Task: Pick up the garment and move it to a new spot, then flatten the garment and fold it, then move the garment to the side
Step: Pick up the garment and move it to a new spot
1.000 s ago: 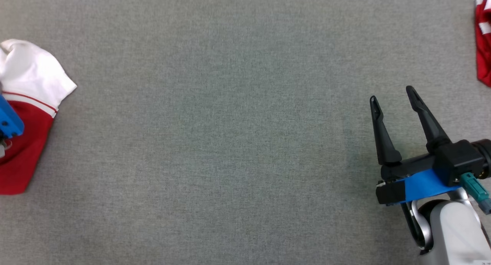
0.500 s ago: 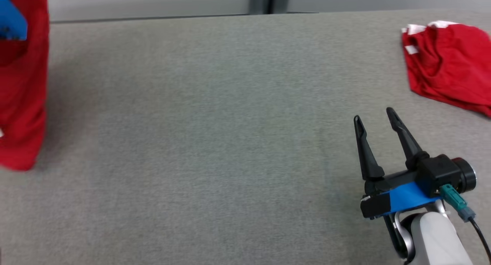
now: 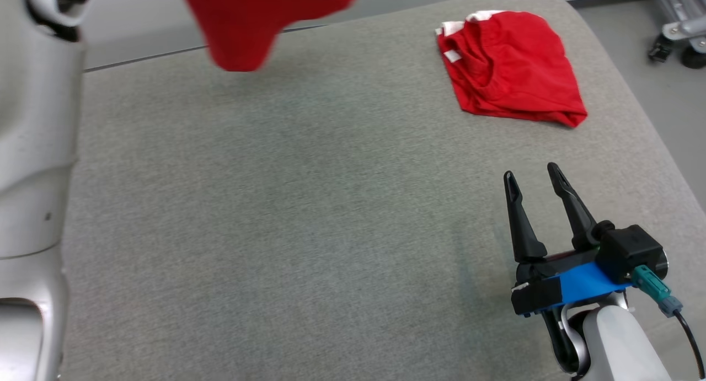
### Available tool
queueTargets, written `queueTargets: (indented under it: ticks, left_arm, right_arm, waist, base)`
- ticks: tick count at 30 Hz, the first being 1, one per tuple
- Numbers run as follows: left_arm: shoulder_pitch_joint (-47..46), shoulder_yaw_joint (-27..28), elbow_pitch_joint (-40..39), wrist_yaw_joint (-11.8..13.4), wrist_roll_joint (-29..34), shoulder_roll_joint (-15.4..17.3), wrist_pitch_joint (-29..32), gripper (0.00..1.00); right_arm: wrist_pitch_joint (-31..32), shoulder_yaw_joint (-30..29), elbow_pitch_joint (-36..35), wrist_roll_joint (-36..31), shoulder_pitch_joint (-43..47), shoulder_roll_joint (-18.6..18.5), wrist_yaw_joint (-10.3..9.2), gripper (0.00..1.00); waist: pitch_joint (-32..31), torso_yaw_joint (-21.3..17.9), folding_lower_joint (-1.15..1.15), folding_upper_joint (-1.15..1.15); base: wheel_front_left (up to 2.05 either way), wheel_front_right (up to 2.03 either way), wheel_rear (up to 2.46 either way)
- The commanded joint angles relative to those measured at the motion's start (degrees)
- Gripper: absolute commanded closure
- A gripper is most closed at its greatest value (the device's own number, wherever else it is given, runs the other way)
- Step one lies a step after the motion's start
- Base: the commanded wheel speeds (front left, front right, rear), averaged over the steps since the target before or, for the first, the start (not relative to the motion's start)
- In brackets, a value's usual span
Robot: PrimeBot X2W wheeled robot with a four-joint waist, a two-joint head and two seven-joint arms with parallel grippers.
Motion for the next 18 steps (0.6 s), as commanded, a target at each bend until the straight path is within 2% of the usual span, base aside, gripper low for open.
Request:
queueTargets:
  ticks: [1, 5, 7, 11, 15, 18]
  left_arm:
    - [-0.3, -0.5, 0.3, -0.1, -0.1, -0.2, 0.1, 1.00]
    - [0.8, -2.7, 1.8, -0.2, -1.2, -3.1, -0.9, 1.00]
    - [3.0, -4.0, 3.0, -0.3, -1.7, -3.5, -1.6, 1.00]
    - [10.1, -4.7, 5.4, -0.3, -3.0, -3.0, -3.5, 1.00]
    - [20.3, -4.3, 6.4, 1.0, -4.7, -2.3, -5.9, 1.00]
    - [28.5, -3.2, 6.2, 2.3, -6.0, -0.4, -8.0, 1.00]
  right_arm:
    - [-0.3, 0.1, 0.3, 0.5, -0.4, 0.0, 0.01, 0.00]
    - [-0.3, 0.1, -0.3, 1.4, -0.9, 0.0, 0.01, 0.00]
    - [-0.3, 0.0, -0.6, 1.6, -0.6, 0.0, 0.01, 0.00]
    - [-0.3, -0.4, -1.0, 1.9, 0.2, 0.0, 0.01, 0.00]
    - [-0.3, -0.7, -1.0, 2.0, 1.2, 0.0, 0.01, 0.00]
    - [-0.3, -0.7, -0.9, 1.9, 1.5, 0.0, 0.01, 0.00]
  waist:
    - [-0.6, -0.9, 0.00, 0.01]
    - [-0.2, -2.2, 0.00, 0.01]
    - [-0.1, -2.4, 0.00, 0.01]
    - [-0.3, -2.0, 0.00, 0.01]
    - [-0.5, -0.6, 0.00, 0.01]
    - [-0.9, 0.5, 0.00, 0.01]
  base:
    - [0.00, 0.00, 0.00]
    - [0.00, 0.00, 0.00]
    - [0.00, 0.00, 0.00]
    - [0.00, 0.00, 0.00]
    - [0.00, 0.00, 0.00]
    - [0.00, 0.00, 0.00]
